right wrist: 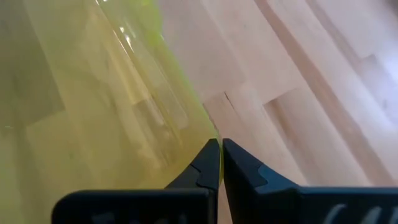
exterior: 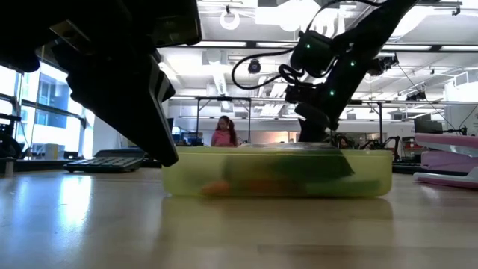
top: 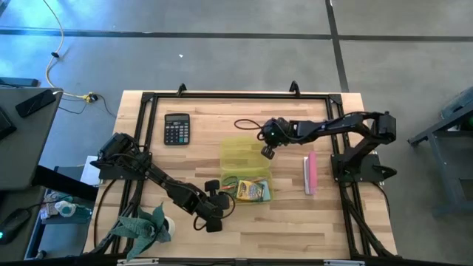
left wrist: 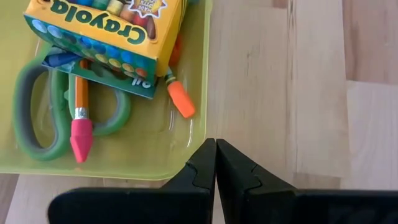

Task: Pack school essentials
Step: Close the yellow supply box

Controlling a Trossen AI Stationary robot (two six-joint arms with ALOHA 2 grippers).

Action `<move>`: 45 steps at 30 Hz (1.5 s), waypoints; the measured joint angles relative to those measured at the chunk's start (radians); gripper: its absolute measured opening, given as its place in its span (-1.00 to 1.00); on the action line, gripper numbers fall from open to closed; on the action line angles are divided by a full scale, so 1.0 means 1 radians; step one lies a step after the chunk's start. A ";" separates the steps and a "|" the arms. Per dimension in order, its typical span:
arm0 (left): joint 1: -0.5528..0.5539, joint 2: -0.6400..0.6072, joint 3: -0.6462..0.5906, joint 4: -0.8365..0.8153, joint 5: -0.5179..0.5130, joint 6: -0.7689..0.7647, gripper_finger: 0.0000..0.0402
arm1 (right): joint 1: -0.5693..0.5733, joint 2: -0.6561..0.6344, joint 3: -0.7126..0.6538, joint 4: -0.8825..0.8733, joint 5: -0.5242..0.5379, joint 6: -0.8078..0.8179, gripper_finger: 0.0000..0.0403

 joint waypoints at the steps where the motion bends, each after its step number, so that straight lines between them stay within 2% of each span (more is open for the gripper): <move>1: 0.000 0.000 0.000 -0.001 0.000 0.000 -1.00 | 0.011 0.000 0.000 -0.003 0.023 0.000 -0.98; 8: -0.001 -0.002 0.000 -0.022 0.000 -0.001 -1.00 | 0.093 0.000 0.000 -0.009 0.167 0.012 -0.98; 16: -0.001 -0.014 0.000 -0.052 0.000 -0.008 -1.00 | 0.155 0.000 0.000 -0.010 0.263 0.035 -0.98; 29: 0.000 -0.050 0.000 -0.108 -0.001 -0.026 -1.00 | 0.186 -0.005 0.000 -0.009 0.321 0.032 -0.98; 39: 0.000 -0.048 0.000 -0.111 0.095 -0.026 -1.00 | 0.186 -0.006 0.000 -0.007 0.344 0.031 -0.98; 45: 0.000 -0.049 0.000 -0.128 0.085 -0.026 -1.00 | 0.187 -0.006 0.000 -0.007 0.351 0.028 -0.98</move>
